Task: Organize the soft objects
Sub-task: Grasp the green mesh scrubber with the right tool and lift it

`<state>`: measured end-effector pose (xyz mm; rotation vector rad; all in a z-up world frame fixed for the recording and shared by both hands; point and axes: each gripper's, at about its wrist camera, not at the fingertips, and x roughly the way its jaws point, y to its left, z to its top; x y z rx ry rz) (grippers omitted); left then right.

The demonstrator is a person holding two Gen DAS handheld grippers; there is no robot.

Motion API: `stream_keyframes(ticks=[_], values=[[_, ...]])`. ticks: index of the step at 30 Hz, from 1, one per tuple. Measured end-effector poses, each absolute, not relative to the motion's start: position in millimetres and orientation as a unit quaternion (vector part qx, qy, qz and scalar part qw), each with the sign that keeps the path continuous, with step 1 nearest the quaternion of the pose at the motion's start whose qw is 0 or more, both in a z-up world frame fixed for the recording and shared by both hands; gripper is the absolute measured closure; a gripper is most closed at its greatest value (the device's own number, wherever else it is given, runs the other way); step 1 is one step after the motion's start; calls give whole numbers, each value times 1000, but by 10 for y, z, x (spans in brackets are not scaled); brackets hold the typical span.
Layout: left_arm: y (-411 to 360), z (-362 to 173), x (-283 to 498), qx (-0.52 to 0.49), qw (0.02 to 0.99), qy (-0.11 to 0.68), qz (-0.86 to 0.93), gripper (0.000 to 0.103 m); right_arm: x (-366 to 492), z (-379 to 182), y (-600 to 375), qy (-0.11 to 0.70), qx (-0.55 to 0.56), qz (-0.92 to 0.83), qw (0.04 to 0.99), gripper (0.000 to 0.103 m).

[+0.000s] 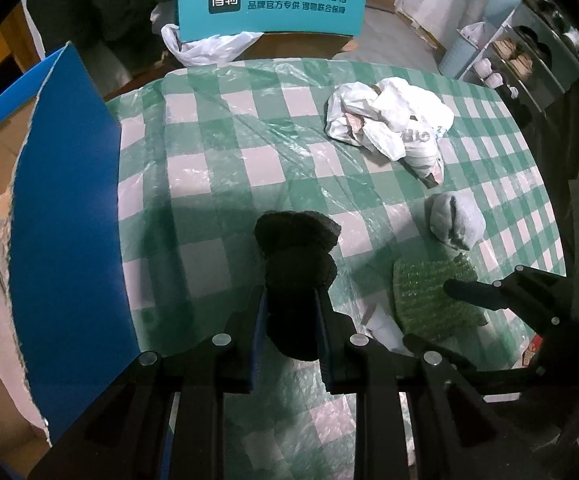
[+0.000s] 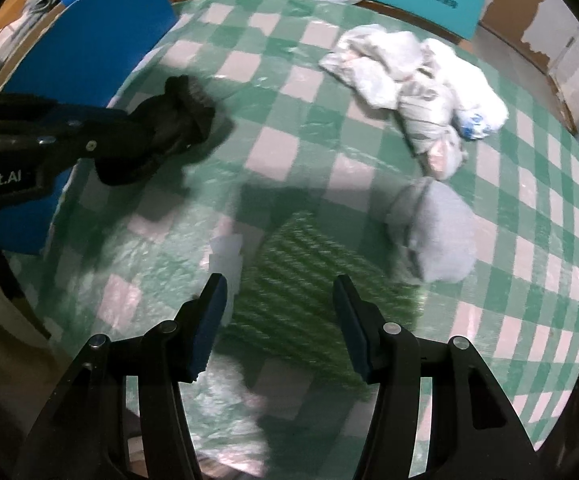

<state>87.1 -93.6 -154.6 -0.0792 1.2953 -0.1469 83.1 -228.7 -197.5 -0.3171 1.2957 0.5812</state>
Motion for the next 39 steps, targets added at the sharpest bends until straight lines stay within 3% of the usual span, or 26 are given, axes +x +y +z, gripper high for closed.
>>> stream_keyframes(ticks=[24,27,32,39], values=[[-866,-1470,740,-30,798,597,-73,83,977,-2224,-2639,623,-114,211,745,42],[-867,-1461,733,-30,799,597,-72,83,933,-2222,-2624,615,-125,214,749,53],[-877,-1462,723,-27,799,596,-73,84,866,-2239,-2759,611,-122,206,755,85],[-874,-1397,682,-26,805,587,-76,87,997,-2087,-2840,598,-122,200,767,90]])
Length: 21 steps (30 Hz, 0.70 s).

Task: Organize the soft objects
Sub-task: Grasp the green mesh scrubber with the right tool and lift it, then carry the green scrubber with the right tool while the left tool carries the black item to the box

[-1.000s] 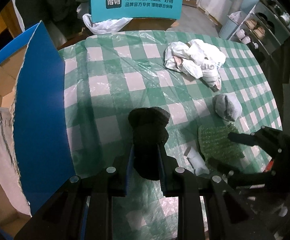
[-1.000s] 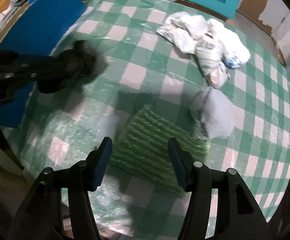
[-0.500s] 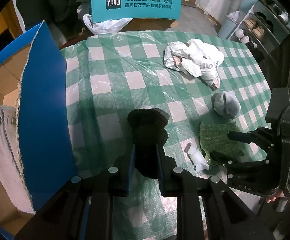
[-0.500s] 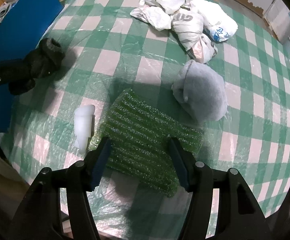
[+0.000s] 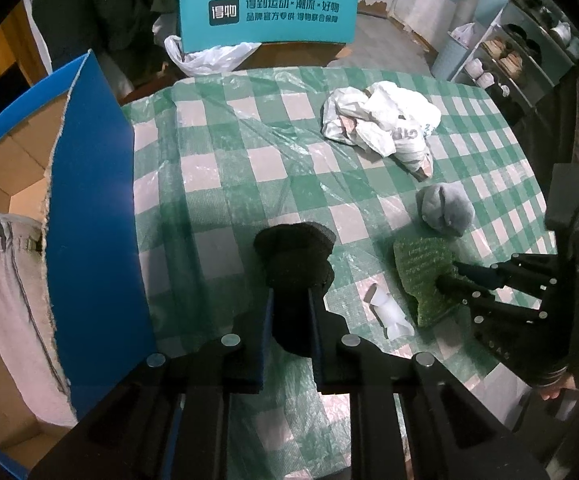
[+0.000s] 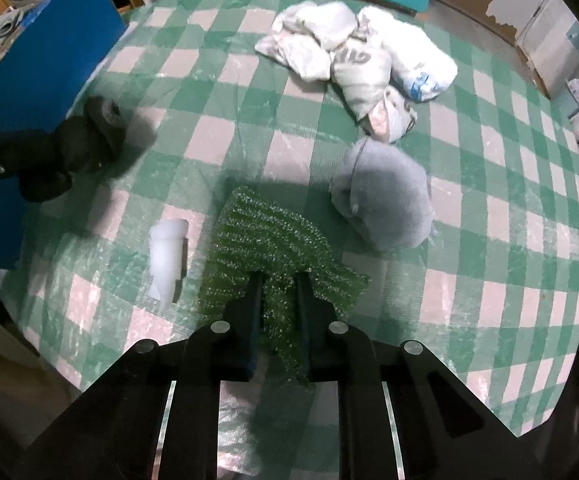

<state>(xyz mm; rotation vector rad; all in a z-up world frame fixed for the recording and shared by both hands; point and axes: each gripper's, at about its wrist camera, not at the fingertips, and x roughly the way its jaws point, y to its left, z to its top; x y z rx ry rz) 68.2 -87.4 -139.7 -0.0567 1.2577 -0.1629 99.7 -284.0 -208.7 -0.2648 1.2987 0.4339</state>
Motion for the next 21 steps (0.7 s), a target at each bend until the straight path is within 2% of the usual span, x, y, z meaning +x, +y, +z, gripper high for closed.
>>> stream_keyframes(ticks=[13,21], values=[[-876,-1177,602,-26,819,567,-90,96,903,-1531,-3002,560,-97,193,800,90],[-896,-1316,622,-46,801,587,-105,93,835,-1384,-2820,552,-89,199,805,90]])
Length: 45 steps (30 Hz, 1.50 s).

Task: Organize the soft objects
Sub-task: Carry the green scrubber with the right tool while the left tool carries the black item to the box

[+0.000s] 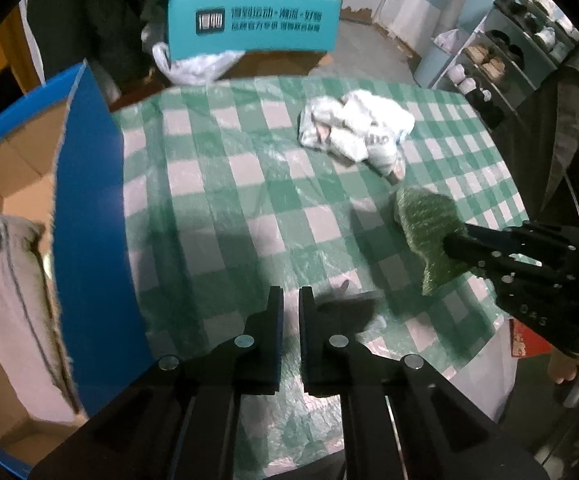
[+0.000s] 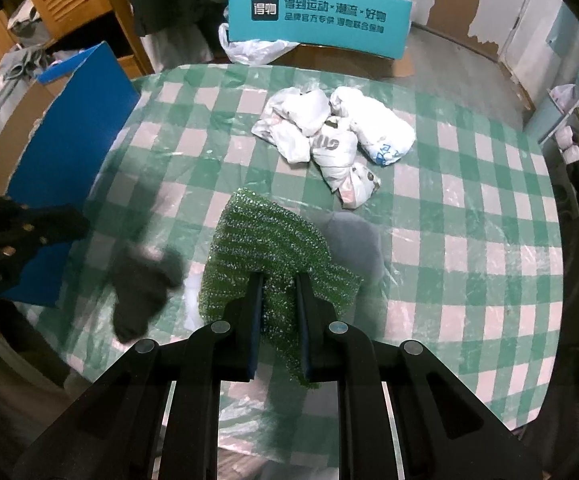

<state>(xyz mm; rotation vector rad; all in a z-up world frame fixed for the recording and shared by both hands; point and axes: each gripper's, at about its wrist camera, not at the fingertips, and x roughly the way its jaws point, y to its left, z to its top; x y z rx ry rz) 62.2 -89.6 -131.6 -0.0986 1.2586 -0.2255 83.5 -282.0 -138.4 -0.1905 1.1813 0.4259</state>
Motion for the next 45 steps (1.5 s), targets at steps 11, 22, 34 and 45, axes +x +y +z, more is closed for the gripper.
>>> stream_keyframes(ticks=[11,22,34,45], values=[[-1096,-1467,545,-45,789,601,-118,45,837,-1423,-2879,558,-83,199,801,90],[-1396,-1676,472,-3,776,616,-136,38,796,-1430,-2970,560,-77,199,800,90],[-1429,-1998,538,3,758,633,-155,65,791,-1415,-2986,560,-75,199,801,90],[-1388,-1751,512,19,784,603,-145,67,784,-1363,-2961,556,-77,201,803,90]])
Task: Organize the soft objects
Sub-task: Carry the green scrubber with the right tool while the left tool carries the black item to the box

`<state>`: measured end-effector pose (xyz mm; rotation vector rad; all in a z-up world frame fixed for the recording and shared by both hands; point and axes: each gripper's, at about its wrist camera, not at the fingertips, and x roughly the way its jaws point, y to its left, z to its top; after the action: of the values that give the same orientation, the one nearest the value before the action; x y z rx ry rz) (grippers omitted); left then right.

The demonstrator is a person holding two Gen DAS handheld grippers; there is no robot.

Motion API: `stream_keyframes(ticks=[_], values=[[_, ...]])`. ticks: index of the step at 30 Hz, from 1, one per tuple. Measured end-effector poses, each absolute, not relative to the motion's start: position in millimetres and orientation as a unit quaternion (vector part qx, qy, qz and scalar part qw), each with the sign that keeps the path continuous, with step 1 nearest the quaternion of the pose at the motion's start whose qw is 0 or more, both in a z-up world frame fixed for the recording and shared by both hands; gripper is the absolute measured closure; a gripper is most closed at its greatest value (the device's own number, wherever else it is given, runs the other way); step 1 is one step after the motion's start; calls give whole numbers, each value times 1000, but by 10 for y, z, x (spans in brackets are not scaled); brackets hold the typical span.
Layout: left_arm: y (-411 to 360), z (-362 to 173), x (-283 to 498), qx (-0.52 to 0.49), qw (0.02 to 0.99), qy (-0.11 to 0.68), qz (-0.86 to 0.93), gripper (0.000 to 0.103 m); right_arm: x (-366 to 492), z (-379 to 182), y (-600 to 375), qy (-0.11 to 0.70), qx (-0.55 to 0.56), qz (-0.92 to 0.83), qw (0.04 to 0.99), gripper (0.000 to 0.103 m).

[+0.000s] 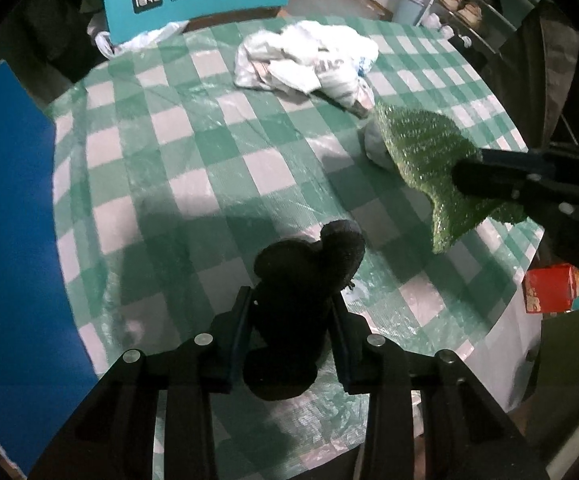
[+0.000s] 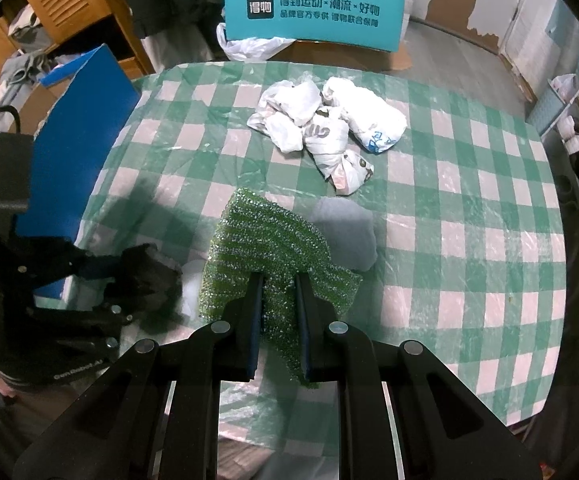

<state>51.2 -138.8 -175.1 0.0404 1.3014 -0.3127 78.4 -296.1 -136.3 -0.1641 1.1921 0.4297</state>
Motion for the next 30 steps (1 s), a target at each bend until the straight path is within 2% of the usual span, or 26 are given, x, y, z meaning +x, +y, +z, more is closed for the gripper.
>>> stream_keyframes(ticks=[30], values=[[-823,-748,380,-1,851,515,-101,67,635,-735,-2424,502,-98,247,823,90]])
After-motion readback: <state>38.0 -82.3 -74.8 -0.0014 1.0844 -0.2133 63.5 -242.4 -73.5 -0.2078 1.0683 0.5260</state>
